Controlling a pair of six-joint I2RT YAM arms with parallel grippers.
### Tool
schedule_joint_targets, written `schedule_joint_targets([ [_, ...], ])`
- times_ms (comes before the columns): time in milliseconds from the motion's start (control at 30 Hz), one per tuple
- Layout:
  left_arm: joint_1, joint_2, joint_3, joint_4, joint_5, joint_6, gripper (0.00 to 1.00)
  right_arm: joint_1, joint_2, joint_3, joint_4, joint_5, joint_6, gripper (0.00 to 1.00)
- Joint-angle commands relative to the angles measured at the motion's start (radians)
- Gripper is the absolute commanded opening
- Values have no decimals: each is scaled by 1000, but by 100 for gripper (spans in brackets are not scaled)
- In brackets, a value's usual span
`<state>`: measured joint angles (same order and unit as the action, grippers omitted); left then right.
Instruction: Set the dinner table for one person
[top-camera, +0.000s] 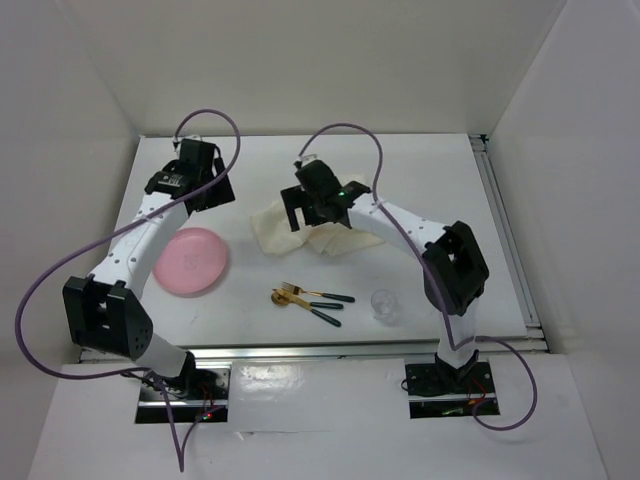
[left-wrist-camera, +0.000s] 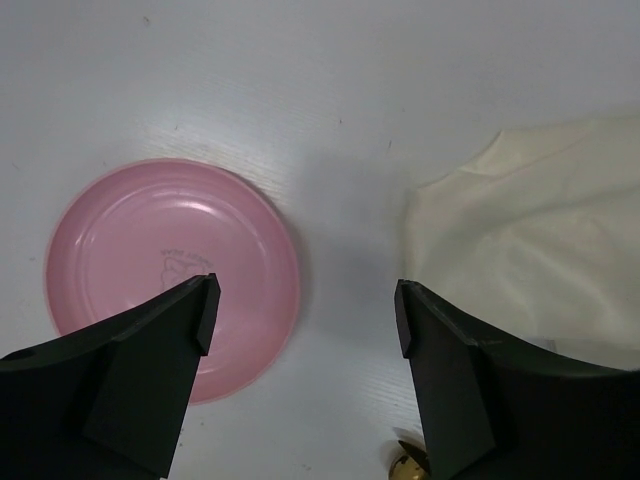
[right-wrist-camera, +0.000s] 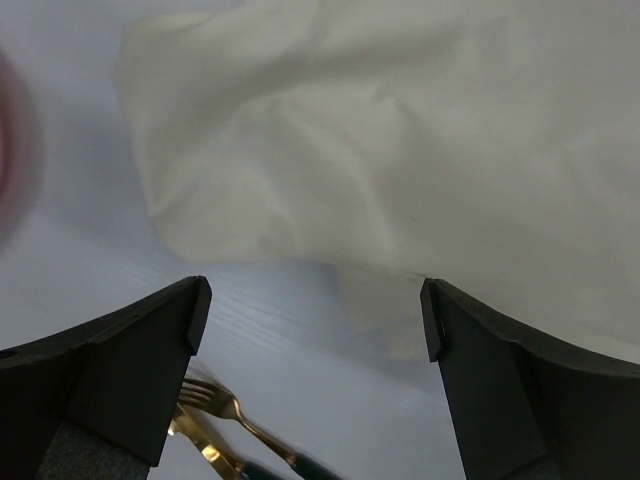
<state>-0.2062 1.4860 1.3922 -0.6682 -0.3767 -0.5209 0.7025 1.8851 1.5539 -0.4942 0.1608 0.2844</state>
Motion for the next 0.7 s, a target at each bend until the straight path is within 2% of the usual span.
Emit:
schedule_joint_targets([
  [0,60,48,33,-56,96,-73,88,87,84,107,5,48,-73,100],
  [100,83,62,22,-68,120,-83,88,136,170,191,-7,48,-103,99],
  [267,151,71,13,-103,174,-103,87,189,282,281,-17,11,-136,89],
  [300,172,71,13,-103,186,-103,87,189,319,313,-17,-10,-136,83],
  [333,185,71,4,-103,215,-103,87,189,336,327,-26,-10,-136,81],
  [400,212,60,4,-103,235,-103,86,210,364,347,-26,-23,-136,77],
  [567,247,39,4,-103,275,-94,86,219,431,357,-26,-5,-136,76],
  [667,269,30,4,-103,298,-85,86,229,442,339,-38,42,-136,67],
])
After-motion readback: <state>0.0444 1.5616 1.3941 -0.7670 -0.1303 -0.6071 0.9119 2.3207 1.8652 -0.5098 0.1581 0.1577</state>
